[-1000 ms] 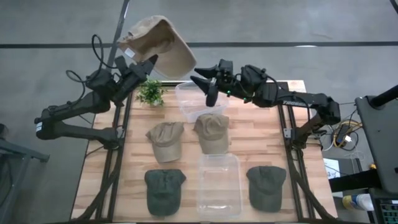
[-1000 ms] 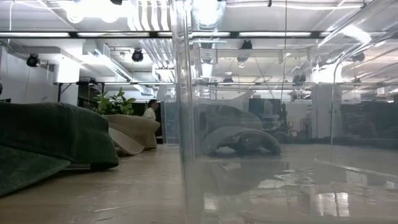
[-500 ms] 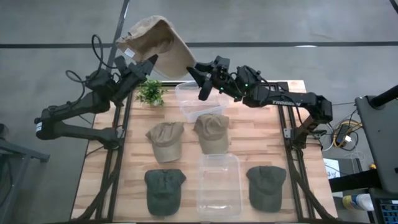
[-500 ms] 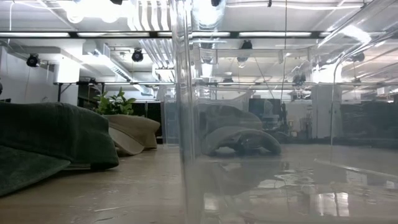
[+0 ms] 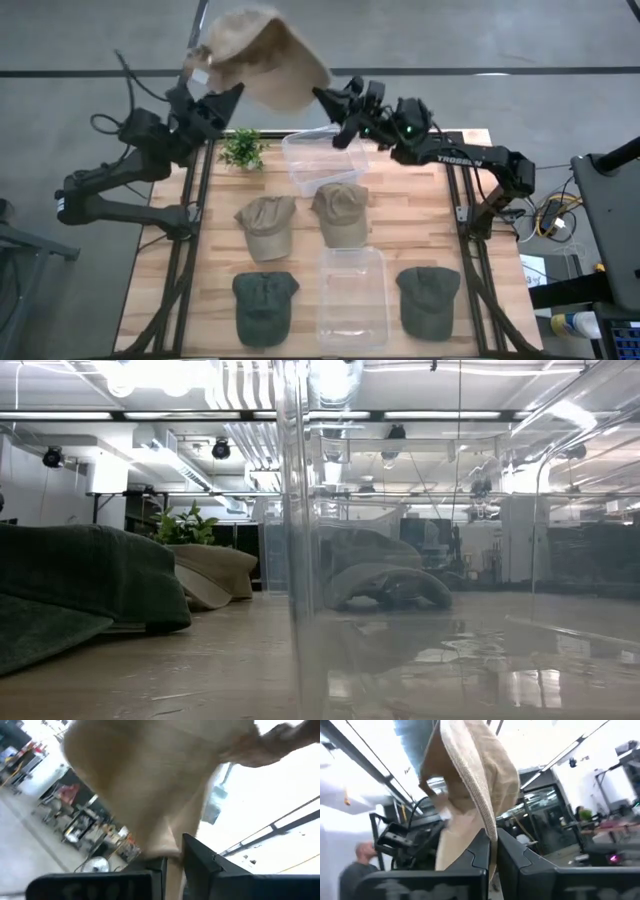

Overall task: Pick & Place hat
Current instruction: Put the right brown cap into the top transparent container

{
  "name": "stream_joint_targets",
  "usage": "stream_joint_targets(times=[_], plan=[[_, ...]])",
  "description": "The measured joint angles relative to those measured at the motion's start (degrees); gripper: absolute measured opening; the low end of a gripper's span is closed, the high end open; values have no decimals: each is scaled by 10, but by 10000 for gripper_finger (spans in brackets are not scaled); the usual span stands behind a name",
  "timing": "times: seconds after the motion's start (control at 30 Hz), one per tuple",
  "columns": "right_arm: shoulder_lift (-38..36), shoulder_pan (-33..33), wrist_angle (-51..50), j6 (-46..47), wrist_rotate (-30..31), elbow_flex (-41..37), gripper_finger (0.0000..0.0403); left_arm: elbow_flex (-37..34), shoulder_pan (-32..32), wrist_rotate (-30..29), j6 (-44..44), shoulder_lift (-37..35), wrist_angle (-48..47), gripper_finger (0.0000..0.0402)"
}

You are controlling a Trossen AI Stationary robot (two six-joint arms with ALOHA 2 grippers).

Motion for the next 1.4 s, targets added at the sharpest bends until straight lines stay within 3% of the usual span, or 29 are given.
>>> stream_joint_targets(times=[0.1, 0.27, 0.33, 0.43, 0.77, 1.0, 1.13, 1.4], plan=[[0, -23, 20, 43, -23, -10, 10, 15, 0, 6, 20, 1, 24, 49], [4, -52, 215, 106, -45, -40, 9, 21, 0, 60, 26, -9, 17, 50], [4, -76, 298, 151, -78, -43, 9, 20, 0, 72, 23, -8, 8, 51], [-3, -100, 321, 174, -149, -45, 8, 19, -1, 73, 22, -5, -5, 51], [14, -111, 477, 322, -126, -63, 8, 18, 0, 71, 20, -3, -29, 51], [-1, -118, 388, 342, -183, -61, 8, 18, 0, 69, 18, -4, -35, 51], [-4, -138, 268, 399, -248, -63, 8, 18, 0, 70, 0, -5, -34, 51], [-25, -184, 162, 516, -359, -63, 8, 18, 0, 78, -12, -11, -57, 51]])
